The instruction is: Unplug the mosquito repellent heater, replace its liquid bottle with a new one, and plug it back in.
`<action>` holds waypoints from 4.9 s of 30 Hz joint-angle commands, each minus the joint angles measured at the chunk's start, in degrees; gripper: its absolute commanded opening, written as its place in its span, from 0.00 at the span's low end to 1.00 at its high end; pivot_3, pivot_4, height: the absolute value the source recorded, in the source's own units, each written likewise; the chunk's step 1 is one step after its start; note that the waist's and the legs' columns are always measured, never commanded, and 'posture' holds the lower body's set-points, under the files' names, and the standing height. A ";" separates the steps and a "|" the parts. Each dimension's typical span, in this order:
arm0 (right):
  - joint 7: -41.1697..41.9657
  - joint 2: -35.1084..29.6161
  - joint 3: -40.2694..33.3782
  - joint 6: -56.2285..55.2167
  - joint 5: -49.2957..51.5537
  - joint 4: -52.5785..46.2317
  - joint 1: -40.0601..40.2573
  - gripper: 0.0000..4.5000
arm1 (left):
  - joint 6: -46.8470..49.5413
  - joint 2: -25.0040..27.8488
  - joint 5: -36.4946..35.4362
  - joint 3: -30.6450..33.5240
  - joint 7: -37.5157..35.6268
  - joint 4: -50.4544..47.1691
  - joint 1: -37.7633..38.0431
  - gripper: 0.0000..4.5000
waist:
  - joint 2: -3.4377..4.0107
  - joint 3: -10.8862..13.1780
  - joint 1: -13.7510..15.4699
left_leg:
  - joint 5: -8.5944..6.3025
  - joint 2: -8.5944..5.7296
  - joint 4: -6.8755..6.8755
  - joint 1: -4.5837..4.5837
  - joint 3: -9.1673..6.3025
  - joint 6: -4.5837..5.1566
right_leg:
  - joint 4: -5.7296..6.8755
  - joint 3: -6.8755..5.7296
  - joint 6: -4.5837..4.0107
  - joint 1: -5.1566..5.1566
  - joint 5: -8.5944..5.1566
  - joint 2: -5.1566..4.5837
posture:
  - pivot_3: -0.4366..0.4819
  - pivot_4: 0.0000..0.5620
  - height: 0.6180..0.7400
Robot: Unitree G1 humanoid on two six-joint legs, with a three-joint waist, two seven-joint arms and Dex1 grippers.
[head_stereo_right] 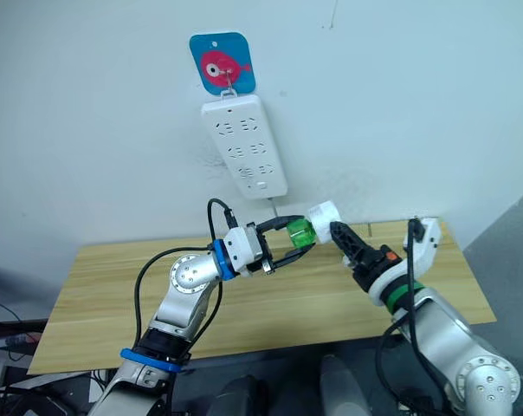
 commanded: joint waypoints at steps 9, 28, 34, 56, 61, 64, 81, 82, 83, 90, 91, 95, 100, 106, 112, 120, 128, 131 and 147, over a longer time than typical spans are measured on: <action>0.04 4.31 6.65 -7.95 -3.98 3.73 -5.82 1.00 | -4.63 -0.23 2.26 -1.53 3.64 0.18 -1.59 0.50 | 0.01 -0.01 -0.17 | -0.02 0.00 -0.01 0.01 0.03 0.03 | -0.02 0.09 0.01 -0.01 0.00 0.02 | 0.22 0.27 1.00; -1.23 10.21 8.82 -11.07 -6.41 6.60 -7.96 0.69 | -8.30 0.62 0.35 -3.39 3.74 -0.53 -0.13 0.50 | 0.03 -0.02 -0.22 | -0.03 0.00 -0.01 0.00 0.03 0.05 | 0.00 0.15 0.01 -0.04 0.01 0.02 | 0.24 0.28 1.00; -1.57 11.44 8.67 -11.84 -6.58 6.66 -7.89 0.69 | -4.16 2.40 -0.76 -0.94 5.27 -2.98 1.76 0.86 | 0.03 -0.02 -0.24 | -0.03 0.00 -0.01 -0.01 0.03 0.05 | 0.00 0.16 0.01 -0.05 0.01 0.01 | 0.24 0.28 1.00; 41.08 -28.95 19.79 3.30 -48.80 0.23 -13.36 0.68 | 52.35 21.53 -33.71 18.96 1.00 -12.67 1.30 0.99 | 0.00 -0.11 0.84 | -0.04 0.01 -0.02 -0.03 0.07 0.06 | 0.01 -0.12 0.18 -0.14 -0.11 0.07 | 0.32 0.28 1.00; 44.43 -27.50 19.05 4.17 -52.32 -0.18 -13.93 0.68 | 49.42 21.22 -31.19 18.65 -1.99 -4.16 -3.49 0.99 | -0.01 -0.11 1.31 | -0.04 0.01 -0.03 -0.04 0.06 0.06 | 0.02 -0.13 0.02 -0.17 -0.01 0.04 | 0.31 0.27 1.00; 45.81 -26.52 18.33 4.93 -53.37 -0.15 -14.35 0.68 | 47.46 20.70 -29.45 17.45 -4.80 0.48 -6.74 0.99 | -0.02 -0.11 1.64 | -0.04 0.00 -0.02 -0.06 0.06 0.06 | 0.03 -0.15 0.01 -0.18 0.00 -0.02 | 0.31 0.28 1.00; 48.72 -22.31 15.64 10.21 -55.68 -2.23 -14.92 0.68 | 37.71 13.12 -20.18 14.30 -11.90 21.27 -24.02 0.99 | -0.08 -0.15 2.28 | -0.04 -0.06 0.04 -0.14 -0.18 0.05 | 0.08 -0.58 0.01 -0.18 0.02 -0.23 | 0.28 0.28 1.00; 48.81 -22.10 15.58 10.46 -55.84 -2.29 -14.98 0.68 | 37.20 12.76 -19.81 14.16 -12.34 22.15 -24.63 0.99 | -0.08 -0.15 2.24 | -0.04 -0.06 0.05 -0.16 -0.19 0.05 | 0.08 -0.59 0.01 -0.18 0.02 -0.23 | 0.28 0.28 1.00; 48.81 -21.84 15.43 10.67 -56.00 -2.33 -14.99 0.68 | 36.77 12.33 -19.56 14.02 -12.88 23.05 -25.37 0.99 | -0.08 -0.15 2.24 | -0.04 -0.06 0.04 -0.16 -0.21 0.05 | 0.08 -0.63 0.01 -0.18 0.02 -0.23 | 0.28 0.28 1.00; 49.28 -20.43 14.75 12.09 -56.48 -3.06 -14.53 0.68 | 34.33 11.16 -18.65 14.60 -15.01 26.20 -27.91 0.91 | -0.08 -0.15 2.03 | -0.03 -0.09 0.07 -0.23 -0.33 0.05 | 0.06 -0.74 0.01 -0.18 0.02 -0.24 | 0.27 0.28 1.00; 49.35 -20.27 14.69 12.27 -56.54 -3.18 -14.50 0.68 | 34.13 11.02 -18.55 14.65 -15.00 26.43 -28.12 0.86 | -0.08 -0.15 2.04 | -0.03 -0.10 0.08 -0.25 -0.36 0.05 | 0.06 -0.77 0.01 -0.18 0.02 -0.24 | 0.27 0.28 1.00; 49.80 -19.91 14.56 12.79 -56.69 -3.49 -14.46 0.68 | 32.45 10.45 -17.48 14.79 -14.12 27.41 -28.60 0.65 | -0.08 -0.15 2.03 | -0.03 -0.12 0.09 -0.26 -0.40 0.05 | 0.06 -0.80 0.01 -0.18 0.02 -0.25 | 0.27 0.28 1.00; 50.19 -19.59 14.43 13.21 -57.00 -3.72 -14.41 0.68 | 30.91 10.12 -17.38 16.16 -12.96 28.79 -28.83 0.65 | -0.08 -0.15 1.92 | -0.03 -0.12 0.09 -0.27 -0.43 0.05 | 0.07 -0.81 0.01 -0.18 0.02 -0.26 | 0.27 0.28 1.00; 50.71 -19.27 14.34 13.58 -57.45 -3.78 -14.63 0.68 | 30.85 9.59 -17.77 18.05 -11.58 30.77 -29.79 0.65 | -0.08 -0.15 1.93 | -0.03 -0.12 0.09 -0.28 -0.47 0.04 | 0.08 -0.85 0.01 -0.18 0.02 -0.28 | 0.27 0.28 1.00; 50.87 -18.98 14.38 13.89 -57.57 -3.87 -14.94 0.68 | 30.41 9.83 -16.20 17.06 -12.79 31.56 -29.39 0.65 | -0.09 -0.15 1.72 | -0.03 -0.13 0.09 -0.27 -0.48 0.04 | 0.10 -0.86 0.00 -0.18 0.02 -0.28 | 0.27 0.28 1.00; 51.50 -18.18 14.46 14.82 -57.10 -4.31 -16.86 0.68 | 28.68 9.08 -14.64 16.45 -14.26 34.46 -31.45 0.65 | -0.09 -0.15 1.71 | -0.03 -0.14 0.10 -0.27 -0.50 0.04 | 0.11 -0.88 0.00 -0.18 0.02 -0.27 | 0.26 0.28 1.00; 48.55 -13.78 13.55 17.90 -56.83 -2.78 -20.91 0.68 | 29.38 8.27 -15.44 17.12 -15.30 34.45 -32.19 0.33 | -0.09 -0.15 1.66 | -0.03 -0.14 0.10 -0.28 -0.51 0.04 | 0.11 -0.89 0.00 -0.19 0.02 -0.28 | 0.26 0.27 1.00; 45.77 -10.71 14.03 19.95 -57.83 -0.47 -24.86 0.68 | 30.53 8.32 -15.59 17.09 -15.74 33.14 -31.48 0.30 | -0.09 -0.16 1.44 | -0.02 -0.15 0.13 -0.26 -0.50 0.02 | 0.15 -0.86 -0.01 -0.18 0.03 -0.30 | 0.26 0.27 1.00; 43.19 -4.72 17.10 25.47 -66.78 11.70 -38.47 0.68 | 36.91 10.49 -15.32 16.24 -16.62 25.51 -28.31 0.30 | -0.07 -0.17 1.18 | -0.01 -0.13 0.09 -0.33 -0.56 0.01 | 0.21 -0.88 -0.03 -0.31 0.04 -0.46 | 0.27 0.25 1.00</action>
